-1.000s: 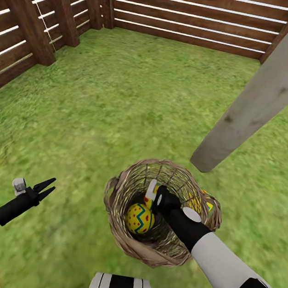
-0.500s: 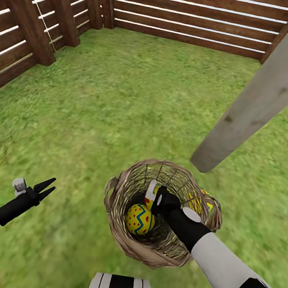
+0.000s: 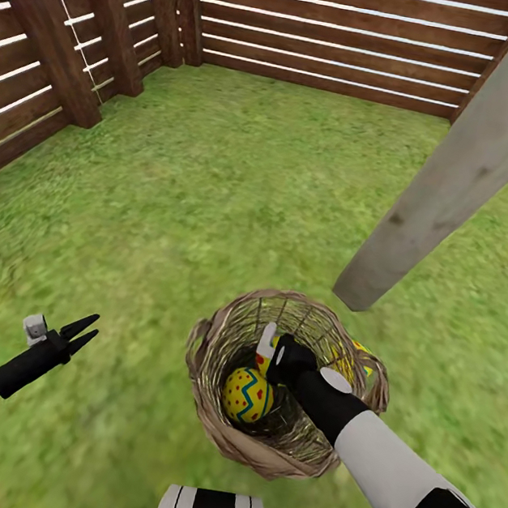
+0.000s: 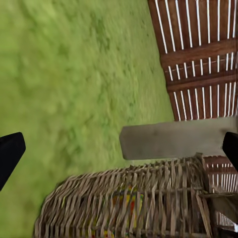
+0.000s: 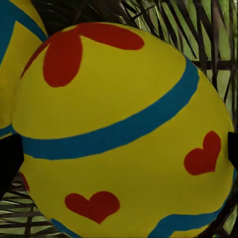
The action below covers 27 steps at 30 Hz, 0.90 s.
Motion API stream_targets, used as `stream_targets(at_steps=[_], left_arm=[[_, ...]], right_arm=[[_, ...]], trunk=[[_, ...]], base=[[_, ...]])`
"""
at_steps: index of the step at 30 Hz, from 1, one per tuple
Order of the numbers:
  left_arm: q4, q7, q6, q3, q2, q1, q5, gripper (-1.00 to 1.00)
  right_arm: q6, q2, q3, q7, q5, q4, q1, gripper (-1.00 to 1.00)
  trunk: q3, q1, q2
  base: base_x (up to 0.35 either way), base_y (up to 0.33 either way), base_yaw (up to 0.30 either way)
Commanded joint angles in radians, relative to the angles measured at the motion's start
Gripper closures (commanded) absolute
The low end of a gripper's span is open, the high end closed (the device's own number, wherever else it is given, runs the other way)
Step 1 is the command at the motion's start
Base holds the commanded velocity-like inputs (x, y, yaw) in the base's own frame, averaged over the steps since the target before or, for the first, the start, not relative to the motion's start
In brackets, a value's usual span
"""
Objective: Take the three Easter eggs out of the wicker basket on the lawn in the garden, then place them on the lawn next to a single tree (choose any tree) so that all three eggs are next to the same tree and none are left in the basket.
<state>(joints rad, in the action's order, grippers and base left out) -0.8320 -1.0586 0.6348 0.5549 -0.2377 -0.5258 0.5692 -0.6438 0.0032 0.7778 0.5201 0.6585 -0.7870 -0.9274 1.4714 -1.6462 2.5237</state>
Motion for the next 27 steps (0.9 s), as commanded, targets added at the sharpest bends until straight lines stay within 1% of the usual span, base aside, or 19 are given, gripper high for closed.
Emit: stream_targets(at_steps=[1,6,9,13,16,19,24,25,27], left_arm=[[0.000,-0.001,0.008,0.000,0.000,0.000,0.003,-1.00],[-0.001,0.000,0.011,-0.001,-0.001,0.000,0.003,-1.00],[-0.001,0.002,0.013,-0.001,-0.002,0.000,0.001,-1.00],[-0.003,0.003,0.017,-0.002,-0.002,0.000,0.000,-1.00],[-0.003,0.003,0.019,-0.001,-0.002,0.000,0.001,-1.00],[-0.001,0.003,0.019,-0.002,-0.002,0.000,0.001,-1.00],[-0.001,0.003,0.020,-0.003,-0.002,0.000,0.000,-1.00],[-0.001,0.004,0.020,-0.003,-0.002,0.000,-0.001,-1.00],[-0.001,0.005,0.020,-0.003,-0.002,0.000,-0.002,-1.00]], right_arm=[[-0.002,0.000,0.001,0.009,0.012,-0.002,-0.001,1.00],[-0.004,0.000,0.004,0.015,0.012,-0.002,-0.001,1.00],[-0.004,0.000,0.004,0.050,0.013,-0.003,-0.001,1.00],[-0.004,0.000,0.004,0.056,0.012,-0.004,-0.001,1.00],[-0.007,0.000,0.004,0.057,0.012,-0.007,-0.001,1.00],[-0.052,0.000,0.004,0.057,0.009,-0.015,-0.001,1.00],[-0.059,0.000,0.003,0.059,0.009,-0.021,-0.001,1.00],[-0.065,-0.002,0.003,0.084,0.010,-0.033,-0.001,1.00],[-0.069,-0.006,0.000,0.171,0.010,-0.078,-0.001,1.00]], trunk=[[-0.003,0.001,0.000],[-0.023,0.003,-0.001],[-0.034,0.004,-0.002],[-0.050,0.006,-0.003],[-0.061,0.007,-0.004],[-0.073,0.009,-0.004],[-0.092,0.011,-0.005],[-0.096,0.011,-0.006],[-0.104,0.012,-0.006]], base=[[0.000,0.000,0.000],[0.000,0.000,0.000],[0.000,0.000,0.000],[-0.002,0.000,0.000],[-0.148,0.000,0.000],[-0.010,0.000,0.000],[-0.103,0.000,0.000],[-0.138,0.000,0.000],[-0.285,0.000,0.000]])
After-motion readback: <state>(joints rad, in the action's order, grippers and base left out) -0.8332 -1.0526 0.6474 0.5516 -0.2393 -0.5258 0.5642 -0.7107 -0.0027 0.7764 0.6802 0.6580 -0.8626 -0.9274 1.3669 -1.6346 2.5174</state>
